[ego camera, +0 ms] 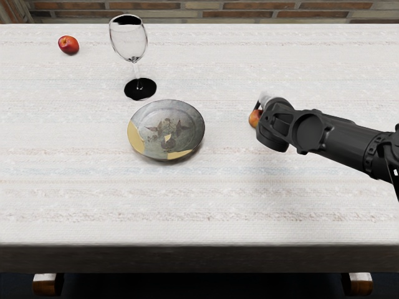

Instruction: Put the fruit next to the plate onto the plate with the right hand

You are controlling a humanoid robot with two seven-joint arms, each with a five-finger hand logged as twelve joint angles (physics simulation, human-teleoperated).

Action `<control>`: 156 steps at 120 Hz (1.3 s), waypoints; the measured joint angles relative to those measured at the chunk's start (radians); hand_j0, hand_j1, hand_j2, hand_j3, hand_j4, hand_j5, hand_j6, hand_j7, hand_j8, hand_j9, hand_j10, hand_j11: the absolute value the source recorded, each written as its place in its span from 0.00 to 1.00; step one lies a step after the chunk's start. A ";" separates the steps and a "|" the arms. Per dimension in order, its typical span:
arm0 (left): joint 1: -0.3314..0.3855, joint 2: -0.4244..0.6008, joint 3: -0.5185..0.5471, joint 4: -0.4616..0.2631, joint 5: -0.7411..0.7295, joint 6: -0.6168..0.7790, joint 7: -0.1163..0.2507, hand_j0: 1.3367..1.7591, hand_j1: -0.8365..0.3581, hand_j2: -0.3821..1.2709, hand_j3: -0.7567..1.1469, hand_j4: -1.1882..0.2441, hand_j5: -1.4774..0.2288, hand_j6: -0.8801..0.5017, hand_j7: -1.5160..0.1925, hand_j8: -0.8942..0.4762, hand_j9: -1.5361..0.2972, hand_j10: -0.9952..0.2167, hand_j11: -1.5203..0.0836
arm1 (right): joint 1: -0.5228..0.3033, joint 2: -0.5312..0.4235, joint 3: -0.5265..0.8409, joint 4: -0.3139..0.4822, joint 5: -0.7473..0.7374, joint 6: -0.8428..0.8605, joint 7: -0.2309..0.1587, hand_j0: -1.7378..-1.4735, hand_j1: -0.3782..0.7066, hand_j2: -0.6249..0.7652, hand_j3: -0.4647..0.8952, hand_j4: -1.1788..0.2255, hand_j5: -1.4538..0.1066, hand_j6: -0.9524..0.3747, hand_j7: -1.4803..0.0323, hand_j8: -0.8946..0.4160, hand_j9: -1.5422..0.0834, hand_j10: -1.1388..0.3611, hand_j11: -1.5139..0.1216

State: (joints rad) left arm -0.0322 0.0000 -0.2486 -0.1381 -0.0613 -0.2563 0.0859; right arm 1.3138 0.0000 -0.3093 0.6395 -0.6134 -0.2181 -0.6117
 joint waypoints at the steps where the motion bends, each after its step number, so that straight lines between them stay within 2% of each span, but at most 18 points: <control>1: 0.000 0.000 0.000 0.000 0.000 0.000 0.000 0.76 0.99 0.23 0.40 0.83 0.87 0.64 0.89 0.65 0.84 0.82 0.95 | 0.001 0.000 0.000 0.000 0.000 0.000 0.000 0.34 0.64 0.40 0.34 0.49 0.41 0.41 0.45 0.23 0.45 0.34 0.43; 18: 0.000 0.000 0.000 0.000 0.000 -0.001 0.000 0.76 0.99 0.23 0.40 0.83 0.87 0.64 0.89 0.65 0.84 0.82 0.95 | 0.006 0.000 0.001 0.004 0.003 0.000 0.001 0.33 0.62 0.42 0.34 0.47 0.40 0.40 0.43 0.22 0.44 0.34 0.42; 46: 0.000 0.000 0.000 0.000 0.000 0.000 0.000 0.76 0.99 0.23 0.40 0.83 0.87 0.64 0.89 0.65 0.84 0.82 0.95 | 0.011 0.000 0.003 0.011 0.006 0.001 0.002 0.32 0.63 0.53 0.34 0.44 0.37 0.36 0.41 0.18 0.41 0.33 0.39; 80: 0.000 0.000 0.000 0.000 0.000 0.000 0.000 0.76 0.99 0.23 0.40 0.83 0.87 0.64 0.89 0.65 0.84 0.82 0.95 | 0.023 0.000 0.005 0.028 0.013 0.001 0.003 0.33 0.56 0.46 0.34 0.41 0.35 0.34 0.40 0.16 0.39 0.33 0.36; 144: 0.002 0.000 0.000 0.000 0.001 0.000 0.000 0.76 0.99 0.23 0.40 0.83 0.87 0.64 0.89 0.65 0.84 0.82 0.95 | 0.100 0.000 0.058 0.136 0.016 -0.003 0.002 0.33 0.54 0.46 0.34 0.40 0.34 0.32 0.39 0.16 0.38 0.33 0.36; 156: 0.002 0.000 -0.001 0.000 0.001 0.000 0.000 0.76 0.99 0.23 0.40 0.83 0.87 0.64 0.89 0.65 0.84 0.82 0.95 | 0.117 0.000 0.070 0.165 0.017 -0.006 0.002 0.32 0.57 0.49 0.34 0.40 0.34 0.32 0.39 0.15 0.38 0.32 0.36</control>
State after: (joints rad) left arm -0.0307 0.0000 -0.2495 -0.1381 -0.0601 -0.2566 0.0859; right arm 1.4310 0.0000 -0.2396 0.8050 -0.5962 -0.2241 -0.6094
